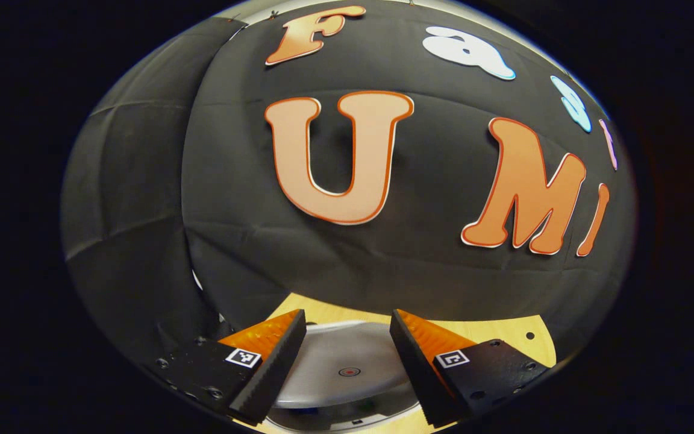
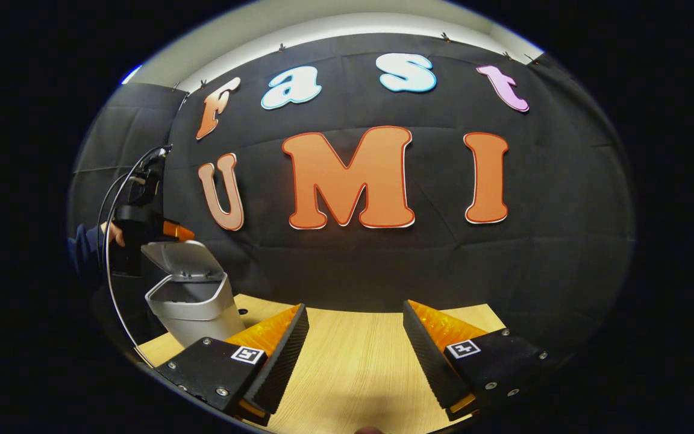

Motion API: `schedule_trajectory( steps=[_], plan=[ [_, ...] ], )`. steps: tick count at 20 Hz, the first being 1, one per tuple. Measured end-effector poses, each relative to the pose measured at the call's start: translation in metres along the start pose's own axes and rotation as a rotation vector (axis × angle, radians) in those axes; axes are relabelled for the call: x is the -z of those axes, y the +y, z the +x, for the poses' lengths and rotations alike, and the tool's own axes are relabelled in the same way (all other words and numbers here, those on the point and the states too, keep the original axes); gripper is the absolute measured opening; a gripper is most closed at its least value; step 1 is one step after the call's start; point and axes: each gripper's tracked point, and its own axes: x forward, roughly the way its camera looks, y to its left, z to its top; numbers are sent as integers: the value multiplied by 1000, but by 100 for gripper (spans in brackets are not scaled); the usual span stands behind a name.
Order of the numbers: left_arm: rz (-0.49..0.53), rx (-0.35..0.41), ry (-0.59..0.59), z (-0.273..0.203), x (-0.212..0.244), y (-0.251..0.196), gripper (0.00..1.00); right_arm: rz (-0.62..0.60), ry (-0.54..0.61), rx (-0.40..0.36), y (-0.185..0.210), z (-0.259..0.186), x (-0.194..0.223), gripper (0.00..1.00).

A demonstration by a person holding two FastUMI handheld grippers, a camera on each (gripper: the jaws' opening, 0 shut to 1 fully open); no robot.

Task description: Press the lid of the desktop garbage bin to open it, pick up the crumpled paper on the desktop and throw it into the bin, then pick up the pop can on the desktop and drop it into the bin, and finally close the garbage bin lid.

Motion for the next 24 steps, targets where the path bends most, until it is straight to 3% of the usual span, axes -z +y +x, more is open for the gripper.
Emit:
schedule_trajectory(
  steps=[5,13,15,17,24],
  plan=[
    [-50,-1,107,-13,49,-2,93,-1,5,-24,-7,4,1,94],
    [-32,-36,236,-22,97,-9,93,-4,7,-63,-17,18,2,94],
    [20,-59,322,-32,118,-9,93,-5,6,-69,-19,23,2,94],
    [102,-65,311,-29,119,-1,96,-8,11,-76,-22,27,4,94],
    [145,-64,334,-30,122,-4,95,-2,10,-106,-22,35,6,94]
  ],
)
